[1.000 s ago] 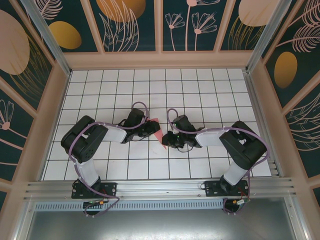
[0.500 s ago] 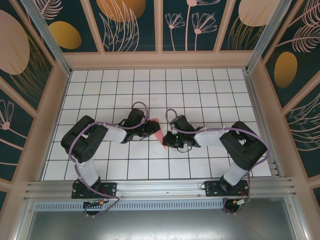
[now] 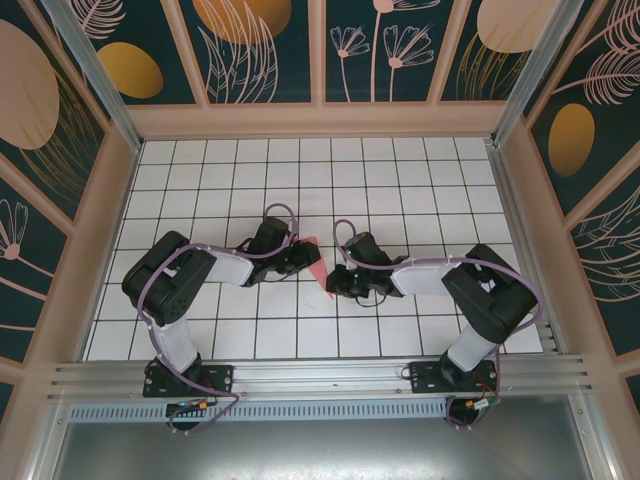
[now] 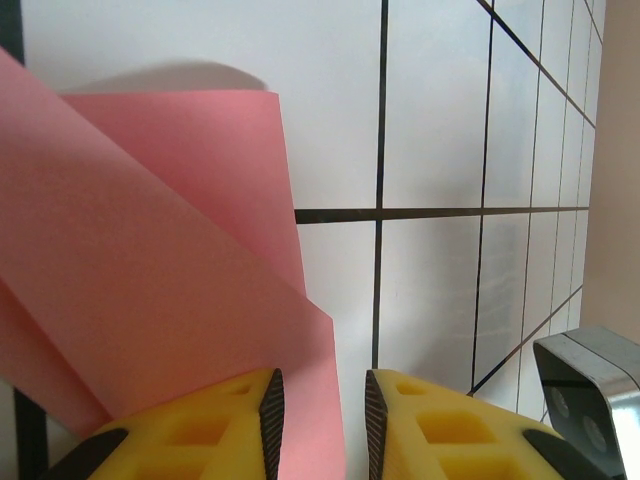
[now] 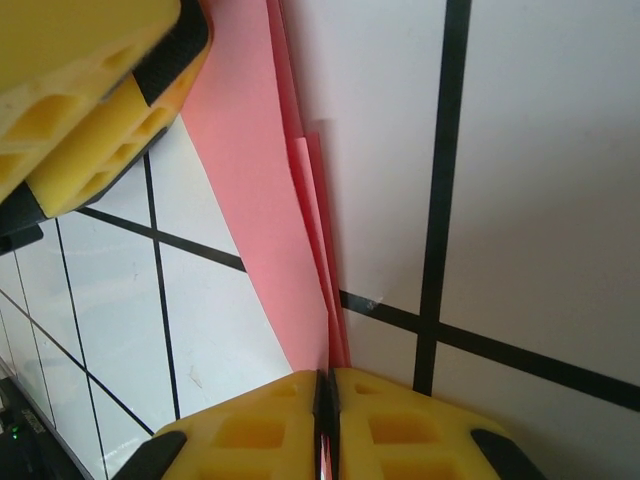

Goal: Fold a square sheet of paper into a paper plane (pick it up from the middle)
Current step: Fold the wing for the fifth time at the center of the table.

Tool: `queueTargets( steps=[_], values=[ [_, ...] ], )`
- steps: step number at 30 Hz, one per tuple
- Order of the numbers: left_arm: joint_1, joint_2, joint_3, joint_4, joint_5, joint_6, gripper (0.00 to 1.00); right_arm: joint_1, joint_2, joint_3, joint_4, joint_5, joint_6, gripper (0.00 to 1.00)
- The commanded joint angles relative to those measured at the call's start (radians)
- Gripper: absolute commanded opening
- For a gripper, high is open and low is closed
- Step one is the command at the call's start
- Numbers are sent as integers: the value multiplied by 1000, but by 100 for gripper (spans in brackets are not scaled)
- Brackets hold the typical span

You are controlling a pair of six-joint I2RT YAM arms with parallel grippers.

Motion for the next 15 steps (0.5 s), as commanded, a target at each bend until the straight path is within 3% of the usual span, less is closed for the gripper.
queueTargets(
  steps=[1, 7, 15],
  values=[
    [-2, 44, 4, -83, -37, 29, 31, 15, -4, -41, -145, 10, 4, 12],
    [-2, 43, 4, -86, -38, 31, 31, 28, 14, -26, -174, 29, -6, 10],
    [-1, 45, 5, -93, -41, 30, 31, 28, -14, -19, -174, 23, 8, 15]
  ],
)
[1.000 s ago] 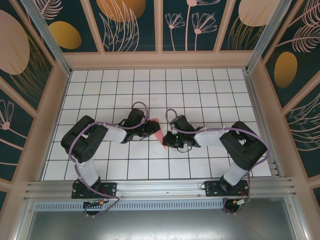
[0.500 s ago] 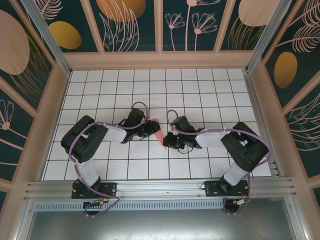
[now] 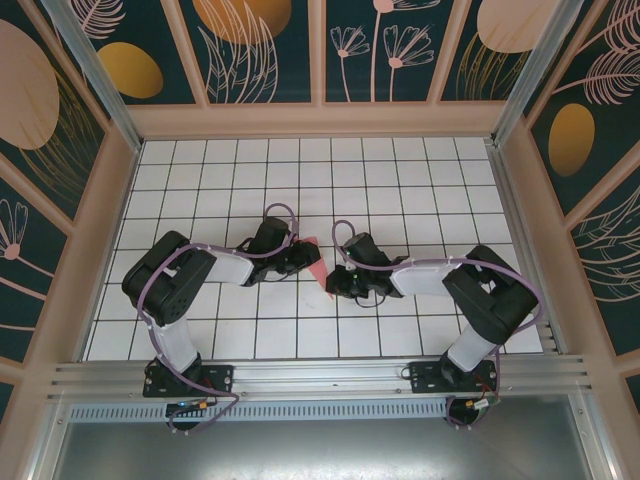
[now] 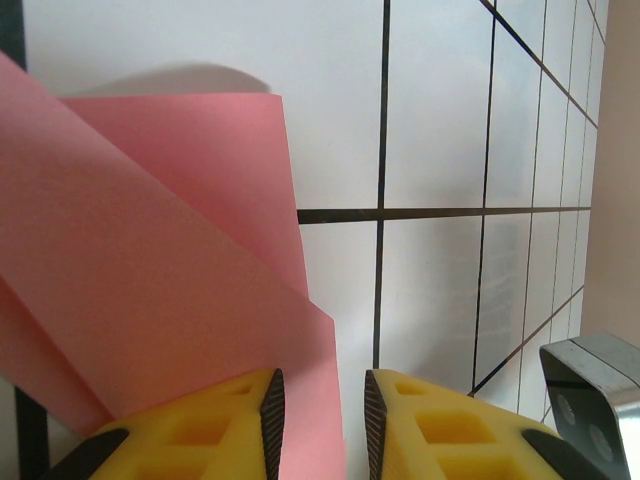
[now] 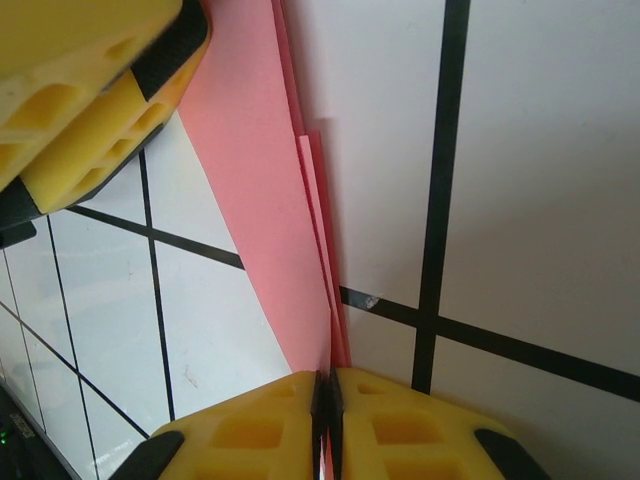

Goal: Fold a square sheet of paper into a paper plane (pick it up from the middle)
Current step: Fold the wing for the fifth time at the center of the table.

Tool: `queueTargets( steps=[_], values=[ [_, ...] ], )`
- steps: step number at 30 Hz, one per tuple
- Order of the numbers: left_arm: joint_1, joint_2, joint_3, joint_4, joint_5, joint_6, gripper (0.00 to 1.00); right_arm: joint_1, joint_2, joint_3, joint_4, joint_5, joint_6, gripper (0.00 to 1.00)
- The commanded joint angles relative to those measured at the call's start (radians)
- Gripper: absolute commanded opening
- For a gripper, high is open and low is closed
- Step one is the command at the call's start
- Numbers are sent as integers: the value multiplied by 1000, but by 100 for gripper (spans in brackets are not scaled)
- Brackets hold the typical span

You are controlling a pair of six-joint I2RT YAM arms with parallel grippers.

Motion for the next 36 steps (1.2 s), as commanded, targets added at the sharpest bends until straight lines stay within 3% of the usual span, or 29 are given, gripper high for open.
queueTargets(
  steps=[1, 12, 20, 31, 36],
  values=[
    [-3, 44, 3, -87, -42, 29, 31, 16, -16, -24, -158, -4, 10, 16],
    [-2, 52, 2, -88, -40, 30, 31, 17, -3, -34, -182, -9, 9, 10],
    [-3, 54, 6, -88, -39, 28, 31, 58, 73, 12, -340, 99, 3, 10],
    [-2, 52, 0, -92, -41, 31, 31, 70, 5, 49, -368, 93, 10, 14],
    [-2, 55, 3, -91, -41, 30, 30, 69, -1, 52, -370, 79, 8, 10]
  ],
)
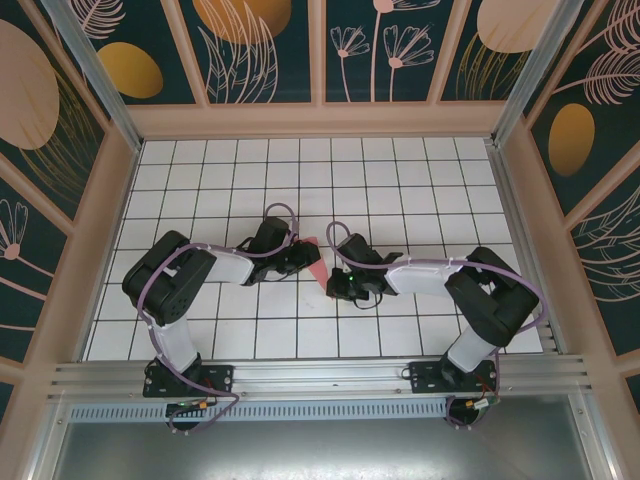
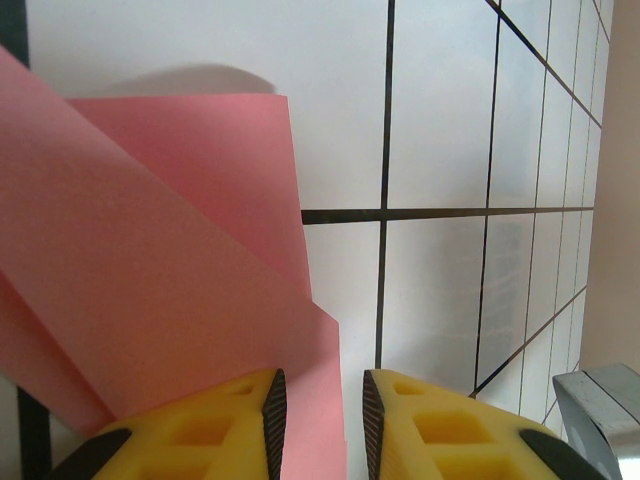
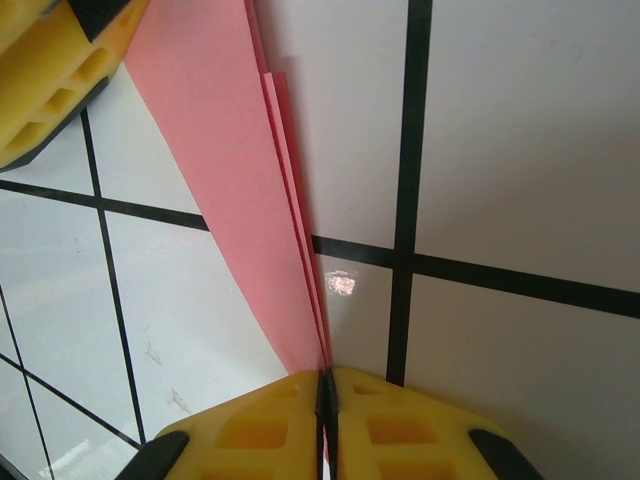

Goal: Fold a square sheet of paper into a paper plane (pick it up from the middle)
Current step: Fold the wing for the fifth time at the center of the table.

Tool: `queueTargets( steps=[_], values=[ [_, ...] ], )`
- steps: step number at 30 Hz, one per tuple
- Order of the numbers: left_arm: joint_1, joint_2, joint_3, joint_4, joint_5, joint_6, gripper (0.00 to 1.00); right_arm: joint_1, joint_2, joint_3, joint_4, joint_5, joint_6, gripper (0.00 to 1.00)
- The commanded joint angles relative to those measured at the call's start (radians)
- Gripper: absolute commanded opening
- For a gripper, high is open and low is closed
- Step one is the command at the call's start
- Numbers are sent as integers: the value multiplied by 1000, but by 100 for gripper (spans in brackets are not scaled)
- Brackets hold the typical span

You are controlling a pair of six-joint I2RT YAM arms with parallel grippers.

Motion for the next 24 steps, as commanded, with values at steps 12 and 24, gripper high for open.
queueTargets(
  steps=[12, 24],
  values=[
    [-1, 54, -2, -81, -41, 28, 30, 50, 37, -20, -241, 89, 1, 12],
    [-2, 57, -2, -84, -44, 31, 30, 25, -65, -35, -194, 21, 9, 12]
  ],
)
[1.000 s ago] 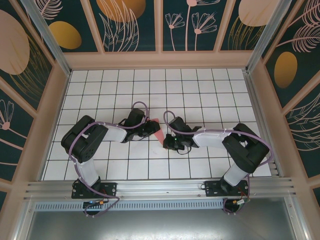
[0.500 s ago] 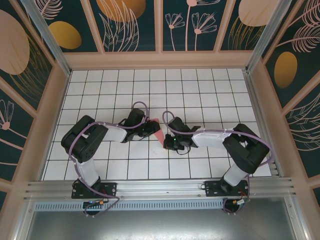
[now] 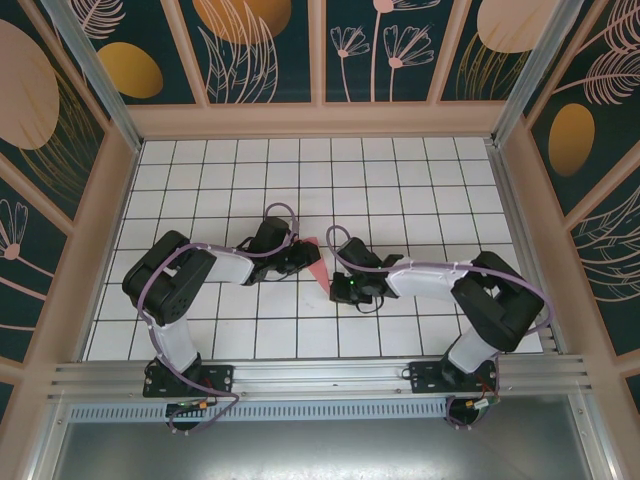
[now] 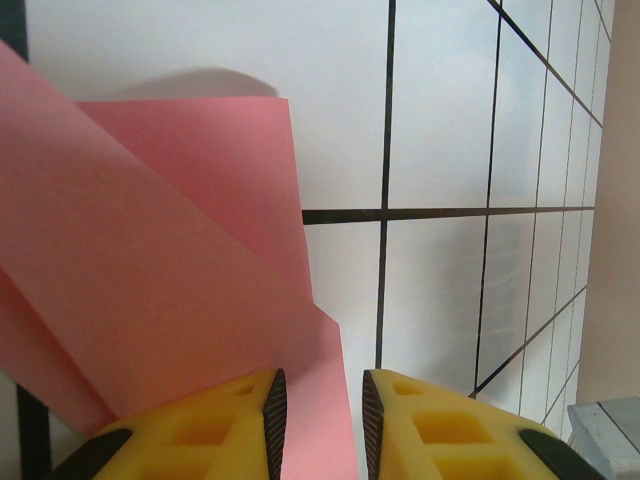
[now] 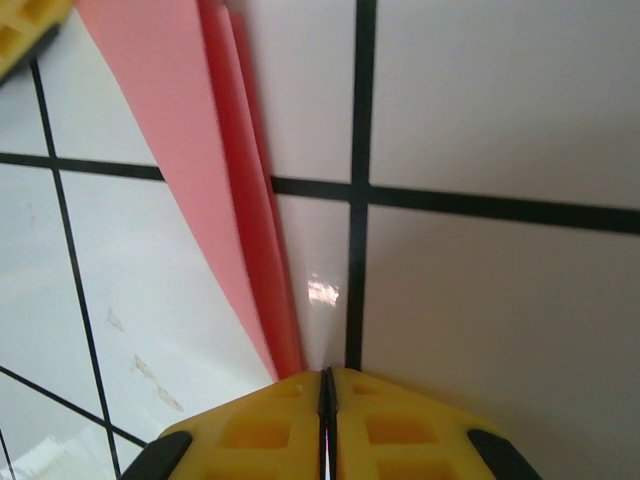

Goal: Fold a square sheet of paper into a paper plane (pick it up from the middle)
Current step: Fold the wing for the fifth time at the center of the table.

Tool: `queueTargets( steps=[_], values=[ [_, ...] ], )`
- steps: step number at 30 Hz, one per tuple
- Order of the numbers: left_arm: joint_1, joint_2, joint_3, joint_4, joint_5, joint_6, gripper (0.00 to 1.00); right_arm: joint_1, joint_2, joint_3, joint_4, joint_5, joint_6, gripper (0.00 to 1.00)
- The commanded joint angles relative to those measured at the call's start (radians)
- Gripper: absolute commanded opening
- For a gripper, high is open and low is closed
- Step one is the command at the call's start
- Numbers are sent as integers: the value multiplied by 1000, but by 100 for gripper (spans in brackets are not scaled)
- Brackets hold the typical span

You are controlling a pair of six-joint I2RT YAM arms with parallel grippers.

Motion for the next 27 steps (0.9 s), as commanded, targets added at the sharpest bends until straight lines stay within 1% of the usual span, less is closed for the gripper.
queueTargets(
  steps=[1, 7, 11, 14, 16, 18, 20, 24, 27],
  values=[
    [-2, 56, -3, -81, -45, 30, 30, -6, -18, -31, -106, -29, 9, 12],
    [-2, 58, -5, -84, -43, 34, 30, -9, 32, -13, -145, 3, 5, 9],
    [-2, 58, -8, -82, -43, 34, 30, -14, -63, 2, -136, 9, 1, 10],
    [-3, 58, -9, -82, -41, 36, 30, -49, -165, -3, -86, -5, 2, 11],
    [-2, 57, -10, -83, -42, 36, 30, -87, -206, -16, -32, -35, 8, 11],
    [-2, 55, -10, -79, -40, 34, 30, -119, -218, -33, 55, -95, 13, 11],
    [-2, 60, -8, -79, -37, 34, 30, -139, -192, -36, 150, -176, 26, 10],
    [-2, 61, -7, -80, -39, 36, 30, -141, -79, 11, 240, -266, 40, 8],
    [-2, 66, -3, -80, -34, 37, 30, -141, 10, 41, 276, -300, 49, 7]
  ],
)
